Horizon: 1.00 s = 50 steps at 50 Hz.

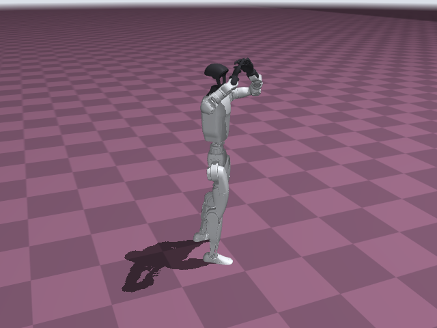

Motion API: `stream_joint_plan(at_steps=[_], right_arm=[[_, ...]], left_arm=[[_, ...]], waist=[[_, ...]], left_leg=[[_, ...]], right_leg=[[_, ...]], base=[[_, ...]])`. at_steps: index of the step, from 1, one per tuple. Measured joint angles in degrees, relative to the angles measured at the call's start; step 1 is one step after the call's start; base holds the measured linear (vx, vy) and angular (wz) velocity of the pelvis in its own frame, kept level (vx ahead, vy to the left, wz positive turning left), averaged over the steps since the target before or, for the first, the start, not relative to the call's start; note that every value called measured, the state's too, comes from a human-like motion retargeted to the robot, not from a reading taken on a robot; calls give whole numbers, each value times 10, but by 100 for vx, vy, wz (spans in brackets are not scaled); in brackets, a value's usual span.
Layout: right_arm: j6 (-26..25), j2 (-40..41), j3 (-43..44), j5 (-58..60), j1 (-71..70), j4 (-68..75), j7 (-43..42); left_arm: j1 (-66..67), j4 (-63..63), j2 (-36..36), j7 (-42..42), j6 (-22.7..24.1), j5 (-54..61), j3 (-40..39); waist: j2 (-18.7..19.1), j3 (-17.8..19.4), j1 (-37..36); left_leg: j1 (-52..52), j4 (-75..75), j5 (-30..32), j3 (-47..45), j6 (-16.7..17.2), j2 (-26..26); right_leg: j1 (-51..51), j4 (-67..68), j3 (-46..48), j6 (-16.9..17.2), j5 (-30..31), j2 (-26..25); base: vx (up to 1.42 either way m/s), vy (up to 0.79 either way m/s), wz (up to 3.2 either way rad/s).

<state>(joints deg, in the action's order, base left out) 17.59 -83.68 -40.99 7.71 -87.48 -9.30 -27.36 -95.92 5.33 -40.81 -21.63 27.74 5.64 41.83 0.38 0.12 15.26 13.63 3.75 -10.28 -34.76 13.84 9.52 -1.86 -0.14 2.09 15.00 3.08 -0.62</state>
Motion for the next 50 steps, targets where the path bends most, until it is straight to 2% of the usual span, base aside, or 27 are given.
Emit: stream_joint_plan(at_steps=[6,50], right_arm=[[-10,-3,-3,21,-6,2,-3],[3,-3,0,8,-4,3,-8]], left_arm=[[-3,-2,-1,-4,-1,-7,0],[-11,-2,-12,-41,-5,-52,2]], waist=[[-3,1,0],[-5,0,2]], left_leg=[[0,0,0,-1,1,0],[4,-2,0,-8,2,4]], right_leg=[[0,0,0,0,0,-1],[1,-1,-6,0,0,-6]], base=[[0,0,0],[0,0,0]])
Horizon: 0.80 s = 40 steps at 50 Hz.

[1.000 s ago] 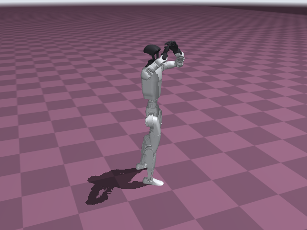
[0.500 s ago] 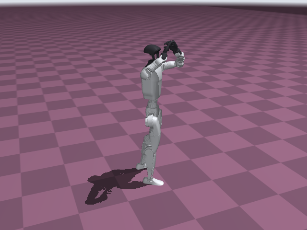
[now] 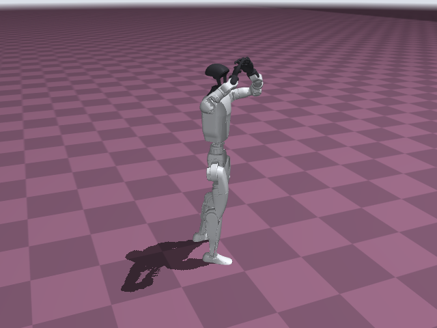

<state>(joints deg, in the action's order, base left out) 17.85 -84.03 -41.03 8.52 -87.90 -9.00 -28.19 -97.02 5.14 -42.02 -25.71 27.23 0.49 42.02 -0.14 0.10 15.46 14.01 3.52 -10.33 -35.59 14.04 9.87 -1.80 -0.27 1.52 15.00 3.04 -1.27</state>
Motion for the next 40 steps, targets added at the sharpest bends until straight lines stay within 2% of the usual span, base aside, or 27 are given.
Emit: stream_joint_plan(at_steps=[15,20,24,28,33,35,38,40], right_arm=[[-7,-15,0,-2,10,0,0],[0,-13,27,-20,80,-14,6],[7,1,87,-39,206,-42,19],[-1,59,185,-46,396,-78,52],[-32,176,230,-43,604,-79,97],[-34,229,221,-58,668,-55,118],[-63,325,177,-61,715,29,122],[-80,385,146,-69,730,106,126]], left_arm=[[22,-5,-5,-1,-11,-19,-18],[125,-37,-23,16,-6,13,-74],[265,-67,-24,64,-4,83,-132],[442,-83,-26,130,-25,168,-187],[680,-48,26,192,-83,230,-240],[780,-18,54,189,-93,230,-255],[891,57,107,184,-117,278,-259],[953,122,137,173,-130,312,-263]], waist=[[2,-2,6],[2,-4,6],[0,9,-11],[-23,38,-39],[-58,76,-103],[-50,88,-125],[-67,100,-168],[-72,108,-188]], left_leg=[[-26,4,-3,33,2,5],[-40,10,-6,53,-1,7],[-49,27,-13,68,-9,10],[-68,83,-11,75,-43,9],[-158,263,7,91,-121,7],[-224,389,-2,90,-106,39],[-254,359,-3,82,-121,7],[-267,320,0,57,-117,-3]], right_leg=[[12,5,23,0,-12,4],[13,6,40,0,-22,9],[7,7,53,0,-31,13],[-6,12,55,0,-41,29],[-19,14,55,0,-51,76],[-20,29,67,0,-67,85],[-17,19,71,0,-63,111],[-14,22,80,0,-68,125]], base=[[1,0,13],[4,-2,37],[4,-5,31],[2,-2,10],[4,5,15],[8,16,41],[9,5,36],[13,5,54]])
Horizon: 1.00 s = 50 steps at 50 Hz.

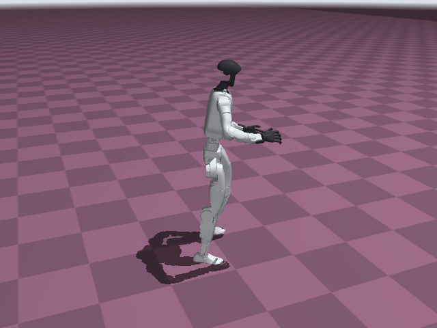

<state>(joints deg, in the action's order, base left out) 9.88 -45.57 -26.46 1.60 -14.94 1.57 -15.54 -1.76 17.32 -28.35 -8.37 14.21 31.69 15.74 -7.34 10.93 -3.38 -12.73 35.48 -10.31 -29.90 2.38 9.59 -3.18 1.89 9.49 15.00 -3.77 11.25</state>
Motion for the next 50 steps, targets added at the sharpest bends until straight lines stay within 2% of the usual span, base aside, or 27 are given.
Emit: stream_joint_plan(at_steps=[3,5,8,13,18,21,23,25,27,28,30,33,35,38,40,43,46,48,50], right_arm=[[-23,79,-34,-2,11,136,12],[-82,117,-47,-27,-1,228,13],[-100,174,-51,-36,17,364,42],[-124,234,-18,-53,70,532,82],[-133,259,23,-76,139,588,71],[-128,260,40,-108,181,582,61],[-122,259,46,-133,201,574,63],[-116,259,49,-157,214,570,68],[-111,262,50,-171,221,568,73],[-108,262,50,-175,221,568,74],[-105,263,48,-176,215,570,77],[-102,258,39,-170,196,570,78],[-101,254,32,-165,183,568,77],[-102,250,28,-159,167,564,74],[-79,250,28,-133,165,563,71],[-69,254,34,-126,149,562,70],[-68,252,41,-122,137,562,71],[-68,250,45,-116,136,562,68],[-71,248,47,-107,139,560,64]], left_arm=[[65,117,35,-19,-20,40,-9],[80,198,51,-51,-42,85,-27],[110,320,70,-65,-46,76,-56],[147,439,96,-100,-38,80,-142],[186,434,108,-125,-26,118,-195],[204,408,113,-116,-32,123,-188],[207,394,113,-102,-40,115,-175],[203,382,111,-89,-47,99,-158],[195,369,106,-78,-49,79,-139],[188,362,102,-74,-49,67,-130],[171,346,95,-69,-48,42,-113],[137,317,83,-67,-44,11,-91],[114,296,74,-66,-38,-4,-81],[88,265,66,-66,-21,-18,-75],[77,249,60,-54,-12,-28,-73],[54,233,54,-55,-2,-28,-84],[44,226,64,-55,1,-23,-97],[50,224,73,-54,-2,-17,-102],[67,224,82,-51,-13,-12,-102]], waist=[[1,7,-25],[4,10,-51],[26,17,-67],[23,26,-87],[25,30,-97],[40,31,-87],[45,27,-75],[43,16,-58],[43,9,-38],[44,8,-29],[47,8,-12],[51,12,8],[50,16,21],[33,27,41],[21,35,50],[23,34,34],[29,30,25],[32,25,19],[32,20,12]], left_leg=[[-1,-118,27,-41,17,-18],[5,-249,83,-63,47,-26],[33,-385,130,-59,80,-45],[64,-405,131,-62,110,-76],[110,-405,117,-21,114,-89],[143,-405,97,17,104,-84],[155,-405,85,41,95,-84],[158,-405,76,66,90,-88],[165,-404,68,92,93,-87],[168,-403,64,103,96,-85],[177,-400,56,122,101,-80],[189,-397,43,139,104,-76],[198,-393,33,150,104,-78],[225,-383,10,168,105,-96],[253,-373,-10,179,110,-104],[279,-363,-25,161,125,-72],[294,-329,-34,152,121,-57],[297,-289,-32,149,102,-54],[290,-228,-15,148,68,-55]], right_leg=[[3,7,20,0,-12,11],[25,22,33,0,-22,-4],[-6,20,60,0,-39,-13],[-58,45,102,-8,-61,21],[-84,126,140,-65,-37,40],[-64,249,155,-122,2,54],[-15,355,131,-145,29,59],[54,447,73,-135,48,42],[107,488,20,-102,49,3],[128,496,9,-90,43,-10],[159,485,23,-86,27,-10],[178,396,93,-104,9,17],[178,291,122,-100,20,18],[163,99,97,-45,75,4],[149,5,51,0,110,-7],[154,-54,-4,0,157,-68],[133,-61,0,0,184,-85],[112,-51,5,0,175,-81],[88,-38,1,0,150,-70]], base=[[17,7,64],[17,-3,48],[32,22,71],[45,30,83],[50,23,74],[50,25,89],[46,20,102],[44,13,114],[43,7,115],[42,5,103],[40,4,86],[39,1,60],[41,-3,52],[48,-8,53],[55,-22,24],[55,-45,-42],[60,-24,-26],[65,-7,-18],[66,0,-10]])
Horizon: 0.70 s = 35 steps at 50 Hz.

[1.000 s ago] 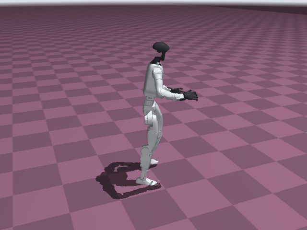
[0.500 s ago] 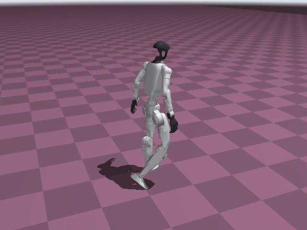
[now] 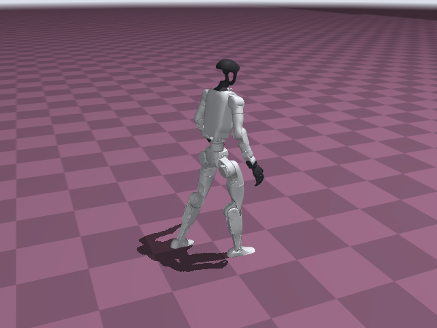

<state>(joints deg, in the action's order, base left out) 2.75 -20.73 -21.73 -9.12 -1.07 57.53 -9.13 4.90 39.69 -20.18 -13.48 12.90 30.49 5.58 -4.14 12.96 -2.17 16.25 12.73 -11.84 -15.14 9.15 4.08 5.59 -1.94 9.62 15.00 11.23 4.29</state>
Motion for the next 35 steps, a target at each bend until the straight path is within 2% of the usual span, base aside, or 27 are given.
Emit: stream_joint_plan(at_steps=[2,5,7,10,12,13,15,18,20,23,27,30,33,35], right_arm=[[-5,-1,1,15,5,-6,-5],[-11,-7,-1,47,6,-23,-12],[-13,-12,-2,77,-1,-37,-19],[-14,-16,-8,121,-17,-59,-36],[-14,-18,-16,144,-33,-77,-44],[-16,-21,-21,154,-43,-86,-46],[-16,-27,-34,166,-63,-110,-48],[-3,-40,-49,168,-96,-155,-40],[10,-49,-56,163,-117,-186,-31],[26,-61,-62,152,-149,-227,-17],[31,-73,-62,144,-206,-267,-21],[34,-84,-58,136,-255,-297,-33],[42,-106,-61,122,-307,-339,-47],[48,-126,-65,110,-350,-370,-57]], left_arm=[[22,1,6,7,-18,3,5],[54,3,14,22,-46,4,16],[69,7,18,26,-56,3,19],[88,10,21,21,-58,0,21],[95,9,21,15,-56,-5,17],[95,8,24,9,-55,-1,16],[95,1,25,0,-52,3,11],[82,-19,19,-4,-42,3,-1],[71,-39,11,3,-33,-3,-6],[43,-74,-9,18,-24,-12,-5],[-33,-122,-51,29,-24,-13,15],[-117,-158,-88,31,-19,-22,46],[-212,-203,-122,24,-6,-40,86],[-285,-233,-144,15,4,-52,112]], waist=[[-4,-6,-5],[-9,-27,-11],[-8,-45,-17],[-10,-58,-36],[-11,-58,-54],[-20,-55,-58],[-33,-46,-71],[-25,-23,-93],[-6,-16,-103],[8,-18,-107],[8,-30,-109],[12,-30,-107],[18,-40,-99],[19,-54,-92]], left_leg=[[-34,102,30,0,-44,1],[-143,299,74,-6,-113,18],[-223,397,73,-17,-136,37],[-300,451,42,-47,-142,55],[-324,415,27,-78,-122,64],[-325,369,29,-99,-119,45],[-313,243,45,-135,-97,13],[-258,-16,100,-165,-39,-27],[-233,-147,128,-179,6,-26],[-241,-177,133,-202,53,-3],[-219,-177,173,-210,49,9],[-176,-177,164,-190,38,12],[-144,-175,146,-170,34,17],[-140,-169,136,-160,31,18]], right_leg=[[-24,11,-6,0,-27,16],[-36,26,-9,0,-54,36],[-30,37,-6,0,-69,37],[-33,44,-8,0,-90,36],[-39,50,-2,0,-89,29],[-43,54,-10,0,-108,47],[-55,63,-16,0,-127,66],[-92,74,-17,-3,-155,64],[-123,75,-13,-10,-174,41],[-161,77,-4,-23,-196,24],[-185,114,6,-46,-194,18],[-186,191,11,-66,-152,17],[-142,325,21,-77,-102,25],[-89,422,35,-83,-95,42]], base=[[64,0,2],[56,-1,21],[50,-4,18],[48,-6,-8],[47,-2,-17],[49,10,0],[50,12,-4],[53,12,-16],[55,11,-3],[57,12,18],[56,13,27],[54,16,40],[48,16,47],[41,14,41]])
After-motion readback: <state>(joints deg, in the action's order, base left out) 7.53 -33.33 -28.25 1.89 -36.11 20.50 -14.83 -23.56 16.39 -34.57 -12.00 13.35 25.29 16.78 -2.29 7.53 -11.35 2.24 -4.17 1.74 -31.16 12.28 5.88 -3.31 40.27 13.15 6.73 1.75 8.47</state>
